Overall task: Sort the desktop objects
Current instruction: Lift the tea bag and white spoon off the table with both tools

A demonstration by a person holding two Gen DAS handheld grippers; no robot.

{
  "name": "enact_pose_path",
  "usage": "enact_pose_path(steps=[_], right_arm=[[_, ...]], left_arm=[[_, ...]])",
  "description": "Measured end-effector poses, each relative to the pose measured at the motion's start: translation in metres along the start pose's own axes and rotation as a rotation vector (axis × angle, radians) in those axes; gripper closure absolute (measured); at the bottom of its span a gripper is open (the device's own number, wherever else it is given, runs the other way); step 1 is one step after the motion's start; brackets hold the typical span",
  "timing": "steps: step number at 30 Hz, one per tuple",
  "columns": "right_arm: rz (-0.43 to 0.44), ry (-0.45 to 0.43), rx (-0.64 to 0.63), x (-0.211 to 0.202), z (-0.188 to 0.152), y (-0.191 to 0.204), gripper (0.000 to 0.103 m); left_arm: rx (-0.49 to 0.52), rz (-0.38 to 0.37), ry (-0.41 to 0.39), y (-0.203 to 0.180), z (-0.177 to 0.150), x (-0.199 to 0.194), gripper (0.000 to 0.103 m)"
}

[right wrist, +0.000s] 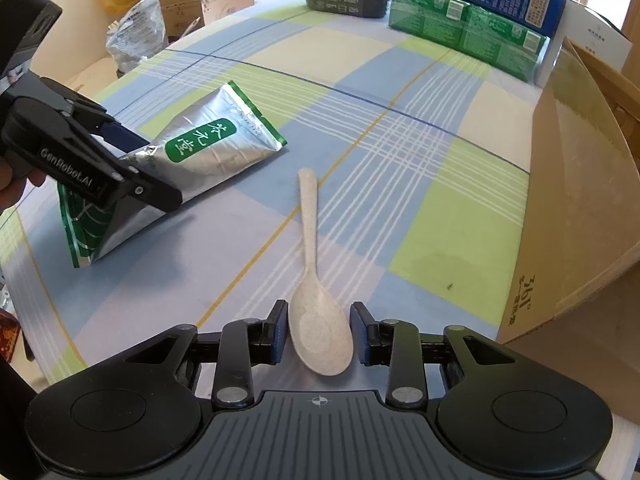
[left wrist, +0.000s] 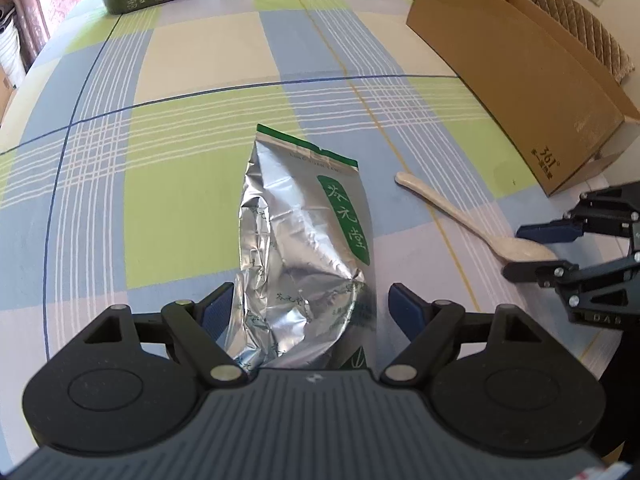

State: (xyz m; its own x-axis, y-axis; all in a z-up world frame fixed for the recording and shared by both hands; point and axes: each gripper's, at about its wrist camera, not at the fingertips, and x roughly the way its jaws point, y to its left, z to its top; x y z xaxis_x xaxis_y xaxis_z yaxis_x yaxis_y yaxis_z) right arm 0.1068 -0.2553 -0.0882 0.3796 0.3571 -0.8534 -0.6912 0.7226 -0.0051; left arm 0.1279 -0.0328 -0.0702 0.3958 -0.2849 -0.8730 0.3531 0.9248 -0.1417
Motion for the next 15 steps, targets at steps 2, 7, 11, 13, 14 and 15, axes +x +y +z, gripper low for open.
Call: enact_pose_path(steps=[2,7,11,13,14,15], right_arm=[[-0.003,-0.012,0.001,-0.0009,-0.0003,0.0006,0.073],[-0.016,-0.030,0.016,-0.0029,0.0004,-0.0013,0.074],[-0.018,-0.029,0.002,-0.0019,0.0006,0.0010,0.074],[-0.017,-0.027,0.000,-0.0007,0.0003,0.0009,0.074],[-0.016,-0.028,0.000,-0.0004,0.0003,0.0009,0.074],[-0.016,-0.027,-0.001,0.0001,0.0001,0.0009,0.073]], left_arm=[[-0.018,-0.008,-0.003,0.0015,0.0003,-0.0005,0.024],[-0.058,-0.015,-0.012,0.0036,0.0021,-0.0018,0.026],[-0.044,-0.007,-0.002,0.0008,0.0028,0.0000,0.026],[-0.037,0.000,-0.002,-0.0002,0.0030,0.0010,0.027],[-0.034,0.004,-0.003,-0.0003,0.0028,0.0010,0.029],[-0.032,0.009,-0.005,-0.0007,0.0029,0.0009,0.033]])
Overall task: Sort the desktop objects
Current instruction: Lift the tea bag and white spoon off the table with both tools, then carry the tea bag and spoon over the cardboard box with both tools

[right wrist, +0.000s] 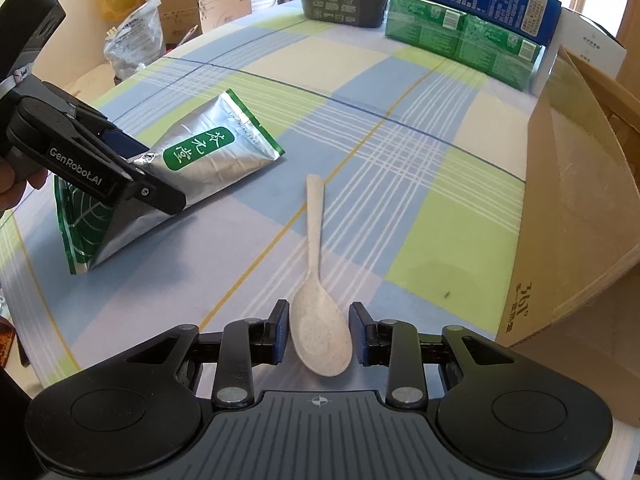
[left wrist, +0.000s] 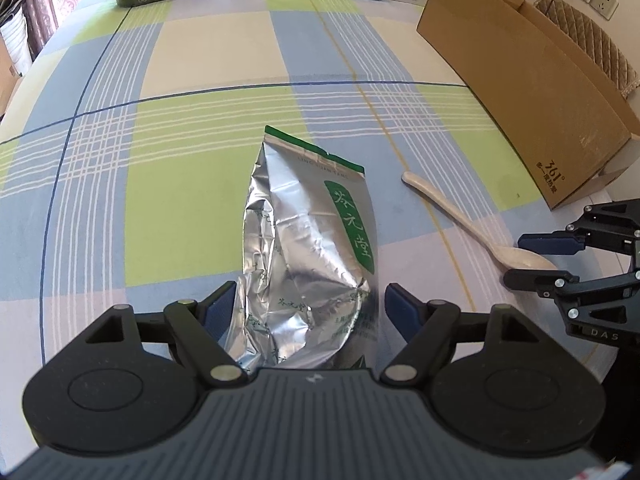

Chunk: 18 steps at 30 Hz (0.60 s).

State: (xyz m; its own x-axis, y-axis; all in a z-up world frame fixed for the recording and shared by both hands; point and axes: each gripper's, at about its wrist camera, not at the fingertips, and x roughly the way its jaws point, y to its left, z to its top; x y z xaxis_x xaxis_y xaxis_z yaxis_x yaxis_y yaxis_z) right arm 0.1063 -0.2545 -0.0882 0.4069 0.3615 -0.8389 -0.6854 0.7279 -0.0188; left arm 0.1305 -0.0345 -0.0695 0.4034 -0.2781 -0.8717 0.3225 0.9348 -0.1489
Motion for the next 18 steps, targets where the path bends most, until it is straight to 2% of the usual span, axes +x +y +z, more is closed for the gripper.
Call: enact_pose_path(steps=[3,6,14,18], right_arm=[[0.000,-0.002,0.001,0.0007,-0.0003,-0.0005,0.073],[0.013,0.003,0.008,0.0013,-0.0001,-0.0010,0.072],[0.004,0.010,0.008,0.0009,-0.0005,0.0008,0.065],[0.021,0.015,0.032,0.0002,-0.0013,-0.0015,0.065]], left_arm=[[0.000,-0.001,-0.006,0.0005,0.0005,-0.0012,0.044],[0.011,-0.007,-0.006,-0.0011,-0.0003,-0.0015,0.049],[0.010,-0.014,-0.006,-0.0020,-0.0006,-0.0026,0.050],[0.006,-0.013,-0.001,-0.0007,0.0003,-0.0016,0.046]])
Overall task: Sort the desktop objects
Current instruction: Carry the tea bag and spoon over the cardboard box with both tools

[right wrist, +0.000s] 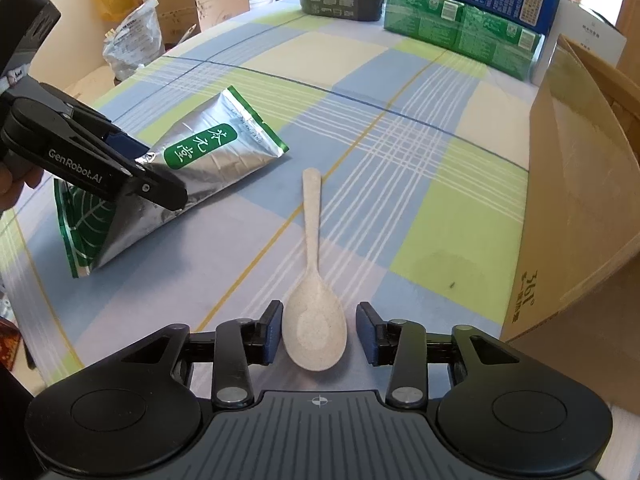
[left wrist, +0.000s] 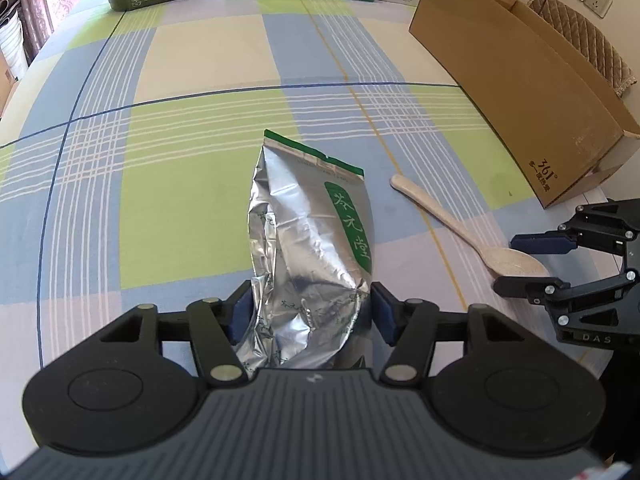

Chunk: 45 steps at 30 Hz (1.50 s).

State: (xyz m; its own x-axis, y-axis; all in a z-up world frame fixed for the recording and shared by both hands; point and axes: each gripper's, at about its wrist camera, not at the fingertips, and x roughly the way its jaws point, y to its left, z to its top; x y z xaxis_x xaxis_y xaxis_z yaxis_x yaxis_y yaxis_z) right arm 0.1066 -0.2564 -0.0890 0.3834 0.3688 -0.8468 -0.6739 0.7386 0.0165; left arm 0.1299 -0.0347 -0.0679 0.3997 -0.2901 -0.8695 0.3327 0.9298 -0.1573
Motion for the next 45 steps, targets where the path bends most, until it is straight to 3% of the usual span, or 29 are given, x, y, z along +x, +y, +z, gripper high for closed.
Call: enact_pose_path(steps=[4,6,16,18,24,32,45], right_arm=[[-0.002,-0.001,-0.008,0.000,0.000,0.002,0.067],[-0.004,-0.004,-0.008,0.000,0.000,0.003,0.073],[-0.023,-0.021,-0.014,0.000,0.001,0.005,0.073],[-0.026,-0.028,-0.005,-0.001,0.001,0.004,0.073],[-0.026,-0.065,0.031,-0.006,0.003,0.001,0.073],[-0.035,-0.148,0.112,-0.023,0.008,-0.007,0.073],[-0.051,-0.210,0.174,-0.052,0.000,-0.006,0.073]], left_arm=[[0.008,0.005,0.002,-0.002,0.000,0.001,0.043],[0.008,0.006,0.003,-0.002,0.001,0.001,0.042],[0.019,0.015,0.010,-0.004,0.000,0.002,0.041],[0.026,0.015,0.011,-0.006,0.001,0.001,0.048],[0.026,0.036,-0.001,-0.011,0.000,-0.002,0.056],[0.067,0.032,-0.023,-0.032,-0.006,-0.012,0.057],[-0.052,0.069,-0.074,-0.049,-0.018,-0.045,0.057]])
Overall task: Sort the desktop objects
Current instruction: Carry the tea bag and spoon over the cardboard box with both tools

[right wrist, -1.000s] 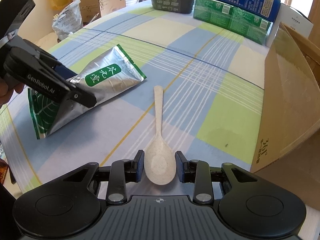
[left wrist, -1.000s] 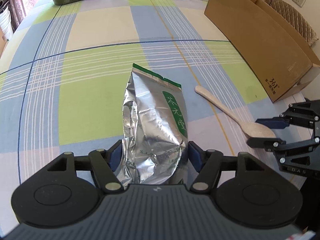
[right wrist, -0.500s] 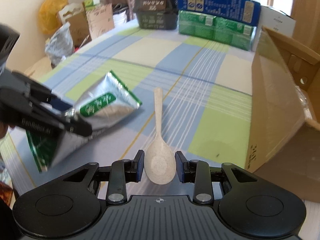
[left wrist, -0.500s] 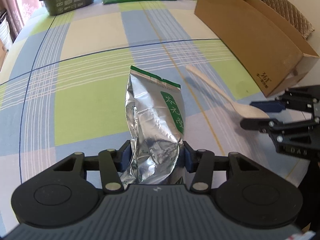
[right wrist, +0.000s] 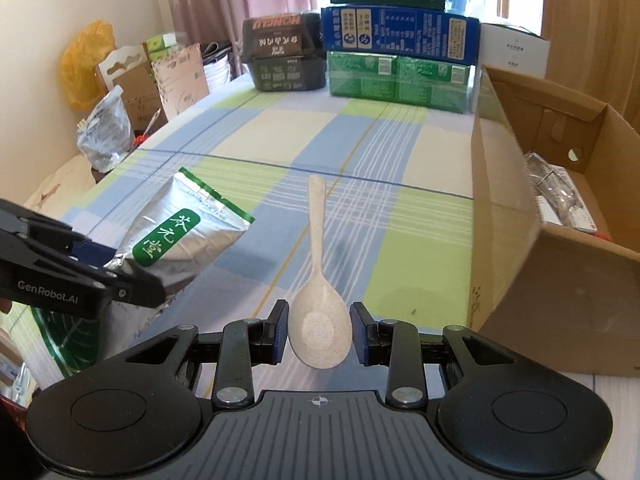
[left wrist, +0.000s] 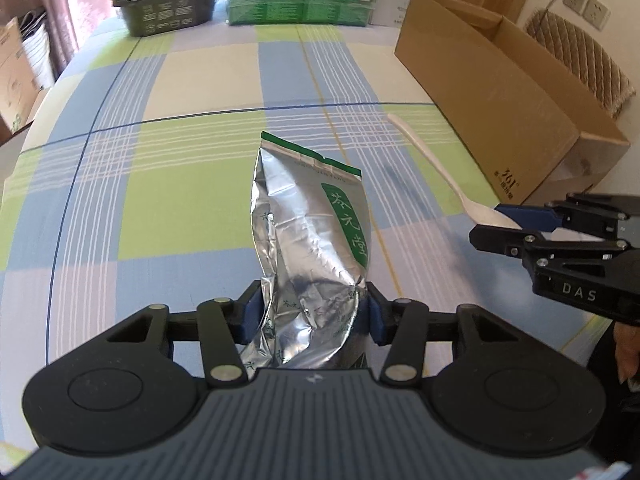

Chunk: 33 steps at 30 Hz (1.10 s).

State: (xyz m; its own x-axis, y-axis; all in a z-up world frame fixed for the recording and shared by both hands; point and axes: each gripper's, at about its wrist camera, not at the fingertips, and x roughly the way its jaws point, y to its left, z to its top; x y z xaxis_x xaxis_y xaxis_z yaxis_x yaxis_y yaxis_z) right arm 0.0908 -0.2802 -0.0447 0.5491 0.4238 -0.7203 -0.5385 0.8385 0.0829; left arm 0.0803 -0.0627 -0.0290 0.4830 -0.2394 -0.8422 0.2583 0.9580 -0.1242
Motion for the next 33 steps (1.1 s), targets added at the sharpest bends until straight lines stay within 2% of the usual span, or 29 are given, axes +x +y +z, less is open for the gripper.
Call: enact_pose_path(steps=[9,16,33], right_arm=[[-0.016,-0.047,0.036,-0.040,0.003,0.010,0.073],[-0.043,-0.087,0.048,-0.072,0.007,0.007,0.073],[-0.071,-0.158,0.060,-0.113,0.013,-0.013,0.073]], left_arm=[[-0.037,0.034,-0.063,-0.016,-0.004,-0.040,0.057],[-0.060,0.030,-0.097,-0.034,-0.006,-0.063,0.057],[-0.023,0.002,-0.142,-0.082,0.008,-0.082,0.057]])
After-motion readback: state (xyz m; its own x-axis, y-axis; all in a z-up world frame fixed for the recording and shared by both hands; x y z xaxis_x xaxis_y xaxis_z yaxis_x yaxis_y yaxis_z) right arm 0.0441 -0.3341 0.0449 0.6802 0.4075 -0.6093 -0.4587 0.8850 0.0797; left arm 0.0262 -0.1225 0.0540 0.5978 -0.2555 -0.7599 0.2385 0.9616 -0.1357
